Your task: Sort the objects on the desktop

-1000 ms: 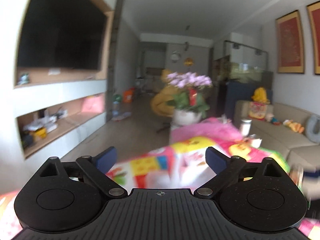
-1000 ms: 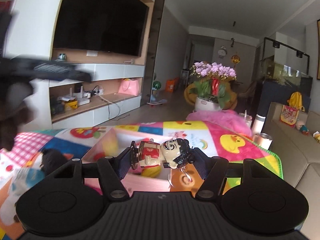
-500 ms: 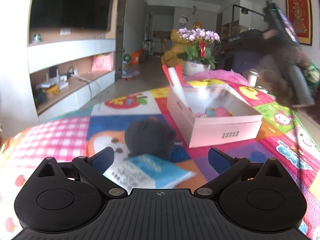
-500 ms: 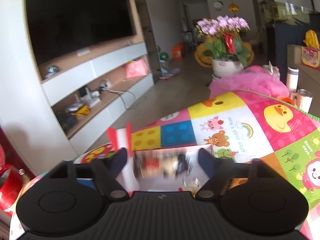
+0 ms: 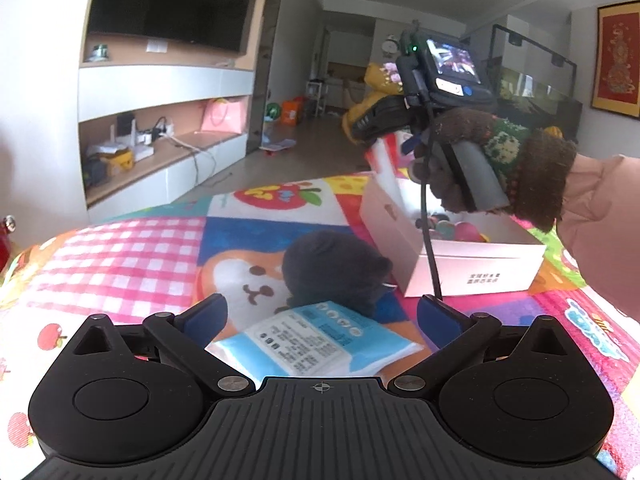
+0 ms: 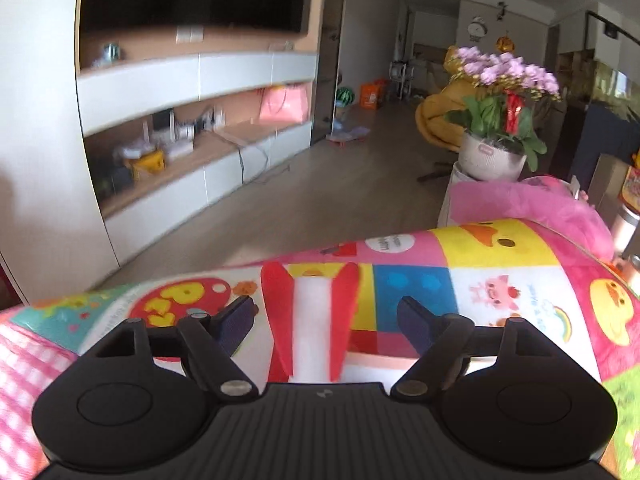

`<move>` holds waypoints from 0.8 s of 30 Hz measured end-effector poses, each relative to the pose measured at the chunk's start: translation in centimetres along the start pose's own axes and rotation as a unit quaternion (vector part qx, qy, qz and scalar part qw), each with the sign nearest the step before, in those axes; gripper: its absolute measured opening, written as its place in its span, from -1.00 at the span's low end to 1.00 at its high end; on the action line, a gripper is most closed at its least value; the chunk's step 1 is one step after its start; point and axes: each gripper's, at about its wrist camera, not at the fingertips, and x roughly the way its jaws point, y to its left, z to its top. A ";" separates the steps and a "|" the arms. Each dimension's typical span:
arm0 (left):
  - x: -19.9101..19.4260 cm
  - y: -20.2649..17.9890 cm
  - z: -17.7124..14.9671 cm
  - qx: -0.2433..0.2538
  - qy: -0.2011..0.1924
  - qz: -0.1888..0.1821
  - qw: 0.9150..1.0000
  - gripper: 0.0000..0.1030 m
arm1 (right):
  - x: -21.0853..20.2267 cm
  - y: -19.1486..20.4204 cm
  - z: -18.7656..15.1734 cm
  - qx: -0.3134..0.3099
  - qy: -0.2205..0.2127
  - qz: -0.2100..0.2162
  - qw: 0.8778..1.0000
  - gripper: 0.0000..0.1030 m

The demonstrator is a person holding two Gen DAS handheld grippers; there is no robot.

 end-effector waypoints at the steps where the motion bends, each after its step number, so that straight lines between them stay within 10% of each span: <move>1: 0.1 0.2 0.0 -0.002 0.001 0.001 1.000 1.00 | 0.7 0.0 0.2 -0.006 0.014 0.003 1.000 -0.19; 14: 0.4 -0.6 -1.1 -0.021 0.011 -0.016 1.000 1.00 | -2.9 -14.5 -5.2 0.207 0.085 0.048 0.974 -0.26; 24: 0.2 -2.4 -1.3 0.000 0.018 -0.009 1.000 1.00 | -3.9 -16.8 -9.1 0.279 0.092 0.040 0.955 -0.23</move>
